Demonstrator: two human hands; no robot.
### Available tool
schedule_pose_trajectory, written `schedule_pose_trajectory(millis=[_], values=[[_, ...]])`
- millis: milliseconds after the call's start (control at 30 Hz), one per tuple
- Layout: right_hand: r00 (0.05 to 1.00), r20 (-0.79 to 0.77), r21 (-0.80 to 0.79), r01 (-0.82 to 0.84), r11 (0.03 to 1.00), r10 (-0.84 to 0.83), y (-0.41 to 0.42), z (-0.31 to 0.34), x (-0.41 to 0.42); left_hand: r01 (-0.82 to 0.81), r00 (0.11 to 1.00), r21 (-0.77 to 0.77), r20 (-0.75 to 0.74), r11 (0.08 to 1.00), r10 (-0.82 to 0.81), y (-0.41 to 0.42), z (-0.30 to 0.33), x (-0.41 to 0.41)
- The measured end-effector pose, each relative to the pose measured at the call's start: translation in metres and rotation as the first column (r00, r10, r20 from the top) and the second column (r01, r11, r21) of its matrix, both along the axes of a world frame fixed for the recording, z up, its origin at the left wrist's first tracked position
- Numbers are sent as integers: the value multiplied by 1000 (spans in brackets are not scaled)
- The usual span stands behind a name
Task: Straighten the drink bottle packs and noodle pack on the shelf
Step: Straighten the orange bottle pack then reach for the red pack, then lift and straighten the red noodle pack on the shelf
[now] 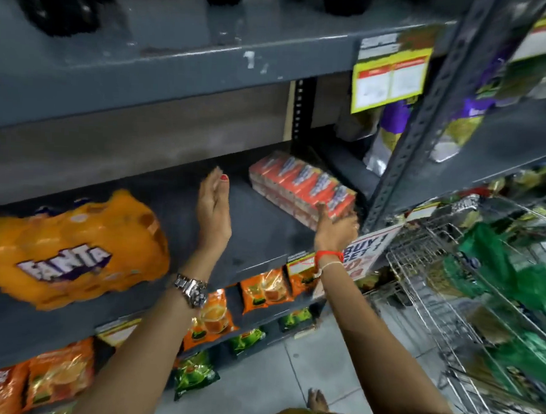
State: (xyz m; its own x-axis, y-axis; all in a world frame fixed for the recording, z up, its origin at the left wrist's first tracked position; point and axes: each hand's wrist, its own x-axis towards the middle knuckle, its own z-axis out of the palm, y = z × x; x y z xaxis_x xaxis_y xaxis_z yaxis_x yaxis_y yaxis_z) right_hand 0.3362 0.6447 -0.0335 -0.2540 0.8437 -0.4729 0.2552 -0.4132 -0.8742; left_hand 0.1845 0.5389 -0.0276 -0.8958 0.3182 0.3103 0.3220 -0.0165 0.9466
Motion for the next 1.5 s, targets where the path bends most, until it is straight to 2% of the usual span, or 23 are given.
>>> schedule_pose_trajectory(millis=[67,100,200,233,333,433,533,633,767,867,1000,1100,1200,1267,1333,1400,1433,1500], values=[[995,-11,201,103,974,-103,21,-6,-9,71,991,-138,123,988,-54,21,-11,-5],[993,-23,248,118,962,-116,27,-8,-10,125,983,-211,155,970,-93,30,-14,-14],[1000,-26,232,3,973,3,47,-18,-14,180,950,-361,304,915,-67,56,-12,-32],[1000,-21,231,-15,973,20,53,-22,-12,200,928,-365,369,909,-56,61,-13,-39],[993,-53,199,-96,975,109,81,-28,-15,226,840,-241,538,944,-64,68,-14,-48],[953,-114,177,-258,950,280,112,-24,-25,189,812,-222,583,957,-25,68,-25,-50],[878,-124,218,-430,876,462,131,-20,-33,97,819,-232,571,968,55,55,-32,-49],[801,-91,323,-538,778,592,136,-16,-29,93,860,-212,509,973,29,32,-39,-40],[713,-59,498,-586,639,699,131,-23,-19,26,963,-224,268,974,36,7,-53,-14],[717,-33,585,-551,596,696,121,-41,-14,-36,991,-206,117,978,61,-1,-61,6],[772,-109,614,-442,654,626,110,-55,-13,-59,995,-143,74,988,71,-5,-71,26],[769,-204,594,-396,701,606,103,-62,-12,-106,990,-166,76,980,120,-10,-86,33],[741,-386,452,-367,813,549,104,-59,-15,-177,971,-94,147,980,189,-6,-86,49],[738,-470,354,-345,869,484,111,-52,-26,-334,917,11,235,942,322,0,-81,68],[743,-513,248,-352,903,431,118,-46,-39,-426,884,68,243,902,399,8,-81,86],[756,-504,205,-366,908,418,123,-45,-47,-333,912,54,271,942,307,18,-78,103],[772,-475,221,-360,906,423,125,-46,-49,-261,908,71,355,963,220,24,-73,108],[791,-455,256,-324,911,409,124,-50,-47,-181,830,152,553,972,68,34,-60,108]])
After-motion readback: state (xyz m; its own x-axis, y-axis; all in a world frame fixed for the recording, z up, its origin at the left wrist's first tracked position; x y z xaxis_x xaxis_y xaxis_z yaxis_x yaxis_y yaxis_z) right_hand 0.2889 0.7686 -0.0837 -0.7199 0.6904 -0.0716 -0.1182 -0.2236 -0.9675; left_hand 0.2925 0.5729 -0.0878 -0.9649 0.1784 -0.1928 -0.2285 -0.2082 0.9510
